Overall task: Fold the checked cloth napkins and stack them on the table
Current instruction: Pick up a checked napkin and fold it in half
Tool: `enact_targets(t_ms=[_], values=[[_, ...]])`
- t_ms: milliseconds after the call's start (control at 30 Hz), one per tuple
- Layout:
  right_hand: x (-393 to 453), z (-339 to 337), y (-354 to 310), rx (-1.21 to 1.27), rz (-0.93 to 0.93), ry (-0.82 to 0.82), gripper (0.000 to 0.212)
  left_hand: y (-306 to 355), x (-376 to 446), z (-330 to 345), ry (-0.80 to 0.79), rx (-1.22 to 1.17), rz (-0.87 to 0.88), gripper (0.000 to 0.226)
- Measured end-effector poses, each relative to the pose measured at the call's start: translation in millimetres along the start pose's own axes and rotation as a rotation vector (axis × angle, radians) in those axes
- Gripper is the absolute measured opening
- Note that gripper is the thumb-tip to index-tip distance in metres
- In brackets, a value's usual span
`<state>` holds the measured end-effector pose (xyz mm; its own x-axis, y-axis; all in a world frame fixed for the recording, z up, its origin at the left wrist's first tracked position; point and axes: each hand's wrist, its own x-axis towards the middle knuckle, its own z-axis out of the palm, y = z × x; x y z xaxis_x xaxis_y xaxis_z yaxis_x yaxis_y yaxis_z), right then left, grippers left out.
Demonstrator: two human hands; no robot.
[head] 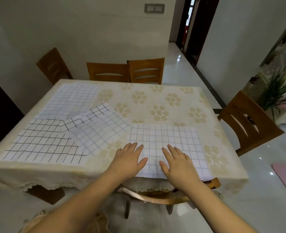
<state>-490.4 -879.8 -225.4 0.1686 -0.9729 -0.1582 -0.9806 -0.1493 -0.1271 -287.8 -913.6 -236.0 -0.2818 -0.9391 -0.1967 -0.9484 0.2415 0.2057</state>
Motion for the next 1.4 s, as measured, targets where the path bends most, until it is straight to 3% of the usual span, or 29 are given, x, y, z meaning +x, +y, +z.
enact_targets(t_ms=[100, 433, 633, 767, 900, 1033, 1200, 1400], values=[[17.4, 13.9, 6.2, -0.022, 0.005, -0.031, 0.095, -4.1, 20.2, 10.3, -0.027, -0.01, -0.011, 0.065], [87.5, 46.3, 48.8, -0.047, -0.092, -0.127, 0.097, -13.6, 79.7, 53.5, -0.143, -0.1, -0.137, 0.064], [136.2, 71.5, 81.1, -0.056, -0.23, -0.26, 0.095, -15.3, 108.5, 83.4, -0.192, -0.227, -0.364, 0.059], [160.2, 91.8, 100.8, -0.064, -0.3, -0.353, 0.105, -13.6, 126.5, 103.2, -0.167, -0.24, -0.464, 0.059], [177.0, 110.1, 113.1, -0.072, -0.304, -0.375, 0.08, -18.2, 141.4, 117.2, -0.119, -0.192, -0.553, 0.056], [185.7, 121.4, 115.5, -0.019, -0.275, -0.398, 0.091, -22.2, 148.1, 127.2, -0.107, -0.27, -0.645, 0.056], [189.9, 130.9, 124.5, 0.004, -0.272, -0.443, 0.061, -19.3, 144.6, 146.6, -0.115, -0.365, -0.694, 0.062], [190.7, 136.2, 128.6, 0.047, -0.29, -0.464, 0.057, -5.7, 146.0, 149.2, -0.215, -0.202, -0.695, 0.068]])
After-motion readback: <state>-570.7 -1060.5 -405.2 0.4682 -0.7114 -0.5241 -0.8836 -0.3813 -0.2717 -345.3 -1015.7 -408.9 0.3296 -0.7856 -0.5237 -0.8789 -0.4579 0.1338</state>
